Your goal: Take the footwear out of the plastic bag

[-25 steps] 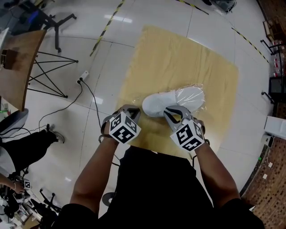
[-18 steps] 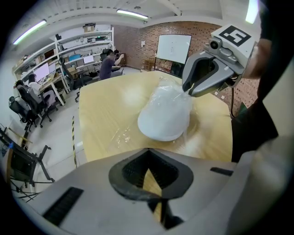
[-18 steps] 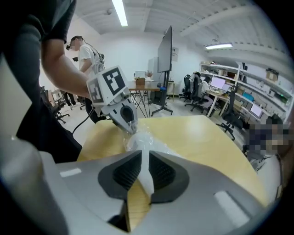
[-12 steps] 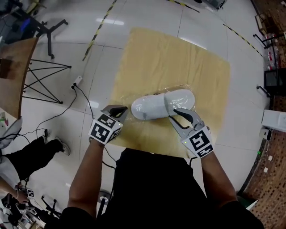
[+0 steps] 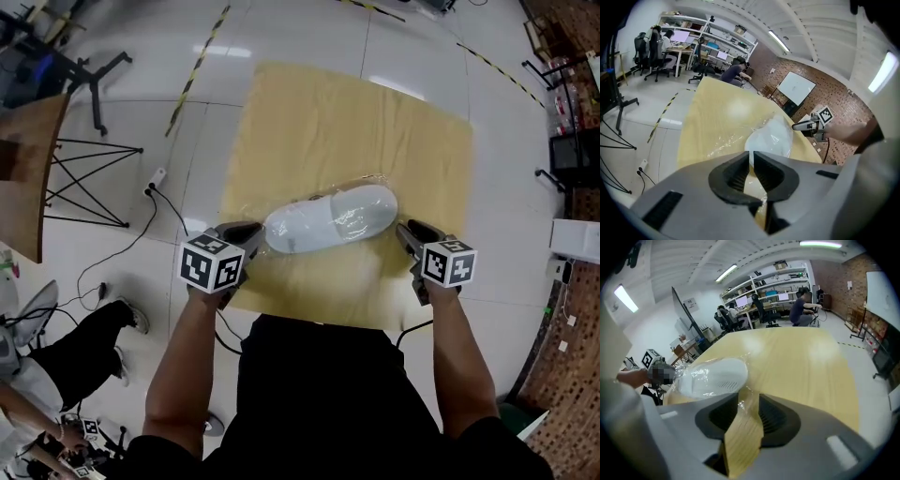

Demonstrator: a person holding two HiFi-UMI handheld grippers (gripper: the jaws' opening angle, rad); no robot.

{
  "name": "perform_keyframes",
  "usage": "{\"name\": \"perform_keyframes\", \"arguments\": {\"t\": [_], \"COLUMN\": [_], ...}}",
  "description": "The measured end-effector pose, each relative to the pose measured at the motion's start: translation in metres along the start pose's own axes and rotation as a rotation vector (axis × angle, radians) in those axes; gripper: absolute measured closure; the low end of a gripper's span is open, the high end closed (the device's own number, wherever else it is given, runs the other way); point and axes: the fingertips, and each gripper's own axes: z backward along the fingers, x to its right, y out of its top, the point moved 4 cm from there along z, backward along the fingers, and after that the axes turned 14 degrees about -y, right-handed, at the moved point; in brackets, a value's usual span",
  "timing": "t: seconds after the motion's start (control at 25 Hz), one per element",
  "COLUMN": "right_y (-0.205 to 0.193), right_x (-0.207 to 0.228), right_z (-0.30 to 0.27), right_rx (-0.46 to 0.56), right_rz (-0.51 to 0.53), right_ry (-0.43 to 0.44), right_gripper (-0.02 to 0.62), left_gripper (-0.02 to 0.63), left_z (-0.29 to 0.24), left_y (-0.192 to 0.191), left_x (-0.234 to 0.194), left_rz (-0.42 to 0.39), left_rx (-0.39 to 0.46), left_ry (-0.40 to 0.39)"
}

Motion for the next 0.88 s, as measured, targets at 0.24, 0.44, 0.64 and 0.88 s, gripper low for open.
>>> {"name": "perform_keyframes", "arguments": {"t": [0.24, 0.44, 0.64, 0.88], "right_y": [-0.010, -0.012, -0.012, -0.014], "right_x": [-0.007, -0.004, -0.009, -0.011], "right_z": [-0.004, -0.005, -0.006, -0.005], "right_rx": [-0.024, -0.021, -0.020, -0.014], "right_rz": [-0.040, -0.053, -0.039, -0.042], "right_ry": [0.010, 0.026, 0.044, 0.060], "right_gripper": [0.491, 0.512, 0.569, 0.589], "left_gripper": [0.522, 0.486, 0.518, 0.529], "left_z": [-0.002, -0.004, -0.010, -0.012], "left_y": [0.003, -0.004, -0.005, -0.004], "left_x": [0.001, -0.003, -0.002, -0.003], "left_rz": [-0.009, 0.074, 0.048, 0.081], "left_rx": [0.015, 0.014, 0.023, 0.050], "left_ry": [0.028, 0.005, 0.000, -0.017]}}
